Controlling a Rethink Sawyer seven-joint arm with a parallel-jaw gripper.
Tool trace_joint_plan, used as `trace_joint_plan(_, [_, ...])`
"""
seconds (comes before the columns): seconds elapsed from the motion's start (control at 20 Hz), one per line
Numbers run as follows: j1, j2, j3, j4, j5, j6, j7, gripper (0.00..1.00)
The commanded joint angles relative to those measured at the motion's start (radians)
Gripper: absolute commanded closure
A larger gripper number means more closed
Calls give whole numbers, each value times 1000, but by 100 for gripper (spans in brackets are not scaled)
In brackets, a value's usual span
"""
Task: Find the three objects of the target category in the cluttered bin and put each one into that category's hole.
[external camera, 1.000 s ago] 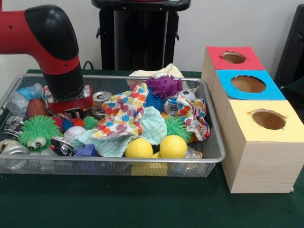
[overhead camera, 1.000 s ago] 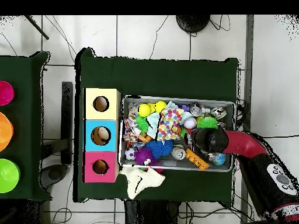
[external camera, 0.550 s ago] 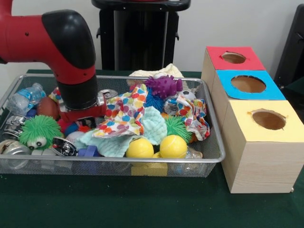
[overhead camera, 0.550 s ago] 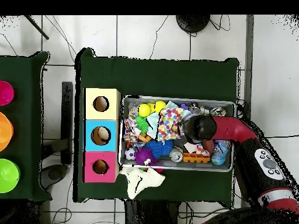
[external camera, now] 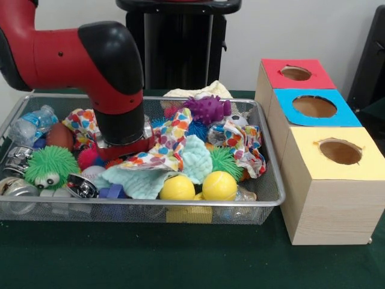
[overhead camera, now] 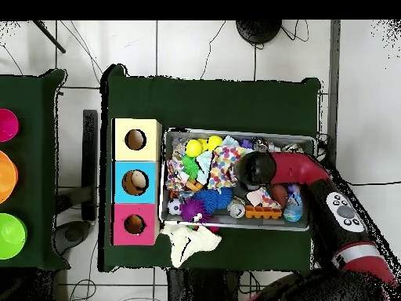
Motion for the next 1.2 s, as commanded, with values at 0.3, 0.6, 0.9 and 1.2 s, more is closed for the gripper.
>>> trace_joint_plan(0.3, [130, -16, -27, 151, 20, -293, 253, 100])
trace_joint_plan(0.6, [246, -74, -122, 300, 95, -440, 434, 100])
trace_joint_plan(0.9, [348, -137, -191, 402, 195, -509, 517, 100])
trace_joint_plan(1.2, [371, -151, -203, 436, 249, -532, 500, 100])
